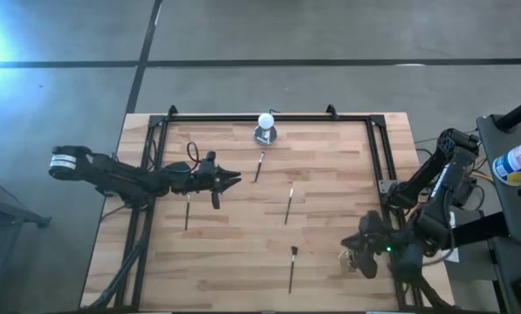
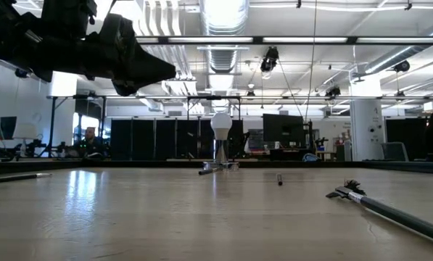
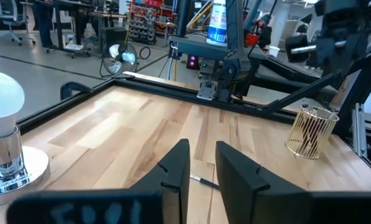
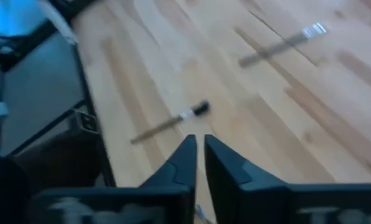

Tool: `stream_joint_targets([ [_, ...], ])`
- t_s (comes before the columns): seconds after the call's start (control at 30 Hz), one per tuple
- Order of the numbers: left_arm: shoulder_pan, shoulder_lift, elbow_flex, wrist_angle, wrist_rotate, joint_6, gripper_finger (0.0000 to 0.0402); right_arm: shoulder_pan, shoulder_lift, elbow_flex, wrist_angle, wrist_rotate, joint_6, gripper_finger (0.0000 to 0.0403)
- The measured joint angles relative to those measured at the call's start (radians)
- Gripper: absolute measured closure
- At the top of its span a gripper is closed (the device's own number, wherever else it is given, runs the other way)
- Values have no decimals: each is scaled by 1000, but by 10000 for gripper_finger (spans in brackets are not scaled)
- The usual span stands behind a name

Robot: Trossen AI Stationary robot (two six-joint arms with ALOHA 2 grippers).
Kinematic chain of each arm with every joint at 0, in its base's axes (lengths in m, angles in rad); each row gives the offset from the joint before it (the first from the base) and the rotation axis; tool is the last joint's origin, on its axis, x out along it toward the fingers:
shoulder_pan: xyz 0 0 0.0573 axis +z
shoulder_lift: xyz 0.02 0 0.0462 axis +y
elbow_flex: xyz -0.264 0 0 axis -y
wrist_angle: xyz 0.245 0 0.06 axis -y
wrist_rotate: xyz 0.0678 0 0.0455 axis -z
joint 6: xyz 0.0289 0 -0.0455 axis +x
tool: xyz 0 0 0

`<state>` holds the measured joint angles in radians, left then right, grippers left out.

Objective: Pick & Place Makeup Supplies
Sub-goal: Put the silver makeup brush into the gold makeup holder

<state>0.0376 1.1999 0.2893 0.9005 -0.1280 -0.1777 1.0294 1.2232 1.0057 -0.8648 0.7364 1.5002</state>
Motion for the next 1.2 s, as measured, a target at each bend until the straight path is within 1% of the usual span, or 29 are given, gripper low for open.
stream_joint_targets([
  [0.1,0,0,0,-1,7,0,348,-90,-35,-32,164,-14,-230,393],
  [0.17,0,0,0,-5,14,0,364,-165,-55,-66,302,-74,-404,394],
  [0.23,0,0,0,-16,15,0,380,-253,-73,-108,444,-164,-563,395],
  [0.3,0,0,0,-28,17,0,394,-351,-83,-158,588,-279,-710,395],
  [0.4,0,0,0,-41,18,0,399,-502,-83,-250,812,-461,-901,395],
  [0.5,0,0,-2,-55,18,-6,400,-649,-66,-345,1029,-619,-1041,395],
  [0.6,0,0,-2,-85,17,-25,401,-782,-25,-438,1236,-715,-1138,395],
  [0.7,0,0,-2,-151,-19,-66,401,-891,30,-511,1427,-732,-1199,395],
  [0.77,0,0,-2,-210,-63,-110,401,-955,73,-545,1507,-730,-1209,395],
  [0.83,0,0,6,-290,-105,-161,401,-1010,124,-556,1551,-721,-1209,395],
  [0.97,0,1,41,-473,-182,-269,399,-1083,219,-545,1563,-680,-1198,394],
  [1.07,0,1,97,-688,-238,-368,388,-1116,293,-517,1562,-677,-1195,394],
  [1.2,0,1,213,-1074,-263,-504,359,-1129,372,-484,1564,-677,-1198,394],
])
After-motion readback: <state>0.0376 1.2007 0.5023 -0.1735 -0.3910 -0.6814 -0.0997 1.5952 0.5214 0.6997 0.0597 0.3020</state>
